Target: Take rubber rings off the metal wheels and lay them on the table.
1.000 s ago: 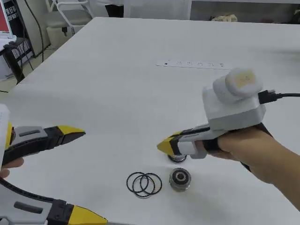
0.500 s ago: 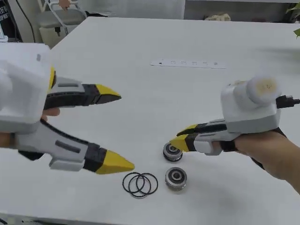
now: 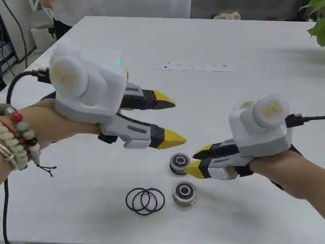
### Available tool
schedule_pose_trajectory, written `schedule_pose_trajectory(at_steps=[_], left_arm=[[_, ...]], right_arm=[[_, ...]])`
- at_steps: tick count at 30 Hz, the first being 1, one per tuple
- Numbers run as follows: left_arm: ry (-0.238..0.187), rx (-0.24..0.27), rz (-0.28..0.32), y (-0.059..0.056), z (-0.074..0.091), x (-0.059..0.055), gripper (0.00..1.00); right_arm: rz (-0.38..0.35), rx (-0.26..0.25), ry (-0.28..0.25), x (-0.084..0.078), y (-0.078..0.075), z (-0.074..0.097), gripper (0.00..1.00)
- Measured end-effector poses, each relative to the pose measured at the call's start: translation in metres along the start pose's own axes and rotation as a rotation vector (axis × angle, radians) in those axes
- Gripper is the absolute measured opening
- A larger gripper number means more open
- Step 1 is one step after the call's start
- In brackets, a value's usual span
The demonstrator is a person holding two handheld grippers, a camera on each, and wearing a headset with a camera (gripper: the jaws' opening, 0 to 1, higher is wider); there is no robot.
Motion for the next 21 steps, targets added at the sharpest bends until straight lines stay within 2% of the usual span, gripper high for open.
schedule_pose_trajectory(at_steps=[3, 7, 11, 14, 17, 20, 21], left_arm=[[0.045, -0.003, 0.008, 0.000, -0.012, -0.017, 0.38], [0.086, -0.001, 0.000, -0.004, -0.022, -0.029, 0.36], [0.100, -0.012, 0.032, -0.010, -0.034, -0.038, 0.32], [0.101, 0.000, 0.042, -0.013, -0.039, -0.042, 0.29], [0.109, 0.012, 0.074, -0.013, -0.042, -0.049, 0.25], [0.135, 0.027, 0.066, -0.012, -0.044, -0.054, 0.19], [0.125, 0.031, 0.081, -0.010, -0.043, -0.054, 0.17]], right_arm=[[0.001, 0.003, 0.015, -0.003, 0.000, -0.002, 0.24], [0.010, 0.005, 0.031, -0.006, 0.001, -0.005, 0.23], [0.016, 0.003, 0.031, -0.006, 0.002, -0.006, 0.22], [0.025, 0.000, 0.031, -0.005, 0.002, -0.007, 0.22], [0.034, 0.000, 0.030, -0.005, 0.003, -0.007, 0.21], [0.040, -0.003, 0.031, -0.005, 0.003, -0.007, 0.20], [0.043, -0.004, 0.031, -0.005, 0.003, -0.008, 0.20]])
Point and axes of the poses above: the centre of the closed fingertips' face, and the gripper's own axes: z roughly backward along the fingers, y roughly to its left, x roughly out of its top, the point moved 7 cm from there along z, roughly backward along the fingers, and after that the axes turned 6 degrees about y, right-handed, at the moved point
